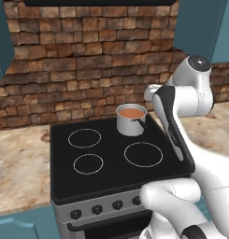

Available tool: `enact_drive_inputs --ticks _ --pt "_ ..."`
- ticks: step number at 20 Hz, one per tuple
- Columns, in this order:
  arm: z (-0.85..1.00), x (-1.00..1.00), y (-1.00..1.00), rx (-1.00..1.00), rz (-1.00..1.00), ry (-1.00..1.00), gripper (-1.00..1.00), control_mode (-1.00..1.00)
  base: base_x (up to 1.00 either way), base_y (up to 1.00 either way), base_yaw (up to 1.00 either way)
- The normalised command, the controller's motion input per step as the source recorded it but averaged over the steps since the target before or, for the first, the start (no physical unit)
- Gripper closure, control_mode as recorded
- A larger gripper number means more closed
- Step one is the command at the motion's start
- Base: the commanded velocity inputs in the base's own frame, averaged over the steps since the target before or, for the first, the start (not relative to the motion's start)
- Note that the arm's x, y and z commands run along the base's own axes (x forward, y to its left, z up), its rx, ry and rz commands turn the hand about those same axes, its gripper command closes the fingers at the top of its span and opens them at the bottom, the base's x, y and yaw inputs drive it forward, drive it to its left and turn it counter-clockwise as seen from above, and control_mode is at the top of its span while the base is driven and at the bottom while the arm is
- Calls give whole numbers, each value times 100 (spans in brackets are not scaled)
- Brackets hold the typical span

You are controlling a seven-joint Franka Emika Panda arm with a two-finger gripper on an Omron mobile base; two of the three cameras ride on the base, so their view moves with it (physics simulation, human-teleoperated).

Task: Retrieve the chicken drumstick from the fridge and place it on the saucepan with marinade on the stove.

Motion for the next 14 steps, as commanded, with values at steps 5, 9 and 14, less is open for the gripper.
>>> enact_drive_inputs --ticks 5,9,14 --pt "-19 67 0 0 0 0 100 -100 0 0 0" --pt "-27 79 0 0 0 0 100 -100 0 0 0" --pt "-34 76 0 0 4 0 100 -100 0 0 0"
